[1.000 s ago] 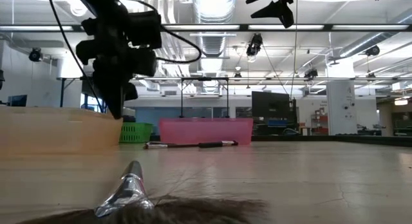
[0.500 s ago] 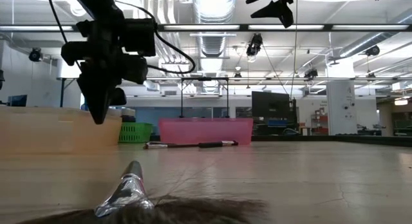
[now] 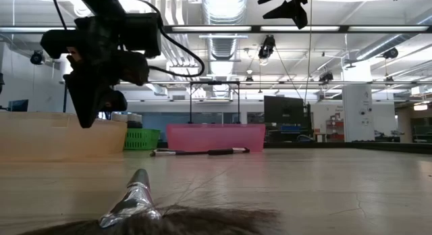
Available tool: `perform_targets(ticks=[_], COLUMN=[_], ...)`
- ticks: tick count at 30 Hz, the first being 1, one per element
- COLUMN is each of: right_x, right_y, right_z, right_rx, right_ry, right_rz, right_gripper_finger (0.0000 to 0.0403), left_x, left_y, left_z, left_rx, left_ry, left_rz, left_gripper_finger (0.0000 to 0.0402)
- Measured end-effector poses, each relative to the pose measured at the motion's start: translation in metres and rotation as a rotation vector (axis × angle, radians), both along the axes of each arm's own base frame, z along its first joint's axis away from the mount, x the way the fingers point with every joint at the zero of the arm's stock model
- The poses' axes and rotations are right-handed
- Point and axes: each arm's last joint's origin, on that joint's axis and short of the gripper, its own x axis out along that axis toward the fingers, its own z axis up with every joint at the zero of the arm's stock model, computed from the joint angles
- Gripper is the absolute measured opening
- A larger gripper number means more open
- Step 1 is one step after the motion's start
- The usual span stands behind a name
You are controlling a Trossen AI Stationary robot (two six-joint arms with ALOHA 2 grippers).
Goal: Pick & Place Paint Supplies
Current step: Put the black paintbrush into the orange bin
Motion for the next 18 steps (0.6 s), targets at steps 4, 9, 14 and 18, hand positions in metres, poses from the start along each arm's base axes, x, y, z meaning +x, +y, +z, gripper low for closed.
perform_targets(ticks=[4, 9, 14, 18], right_x=[0.0, 0.0, 0.0, 0.0], right_y=[0.0, 0.0, 0.0, 0.0], right_z=[0.0, 0.0, 0.0, 0.0], right_rx=[-0.004, -0.003, -0.003, -0.004], right_ry=[0.001, 0.001, 0.001, 0.001], right_rz=[0.001, 0.003, 0.003, 0.003], right_gripper_finger=[0.0207, 0.0207, 0.0207, 0.0207], left_x=[0.001, 0.013, 0.026, 0.037], left_y=[-0.004, -0.002, 0.001, 0.004], left_z=[0.0, 0.009, 0.019, 0.024], left_rx=[-0.003, 0.014, 0.089, 0.164], left_ry=[-0.009, -0.103, -0.215, -0.3], left_rz=[-0.014, -0.018, -0.031, -0.016], left_gripper_finger=[0.0006, 0.0006, 0.0006, 0.0006])
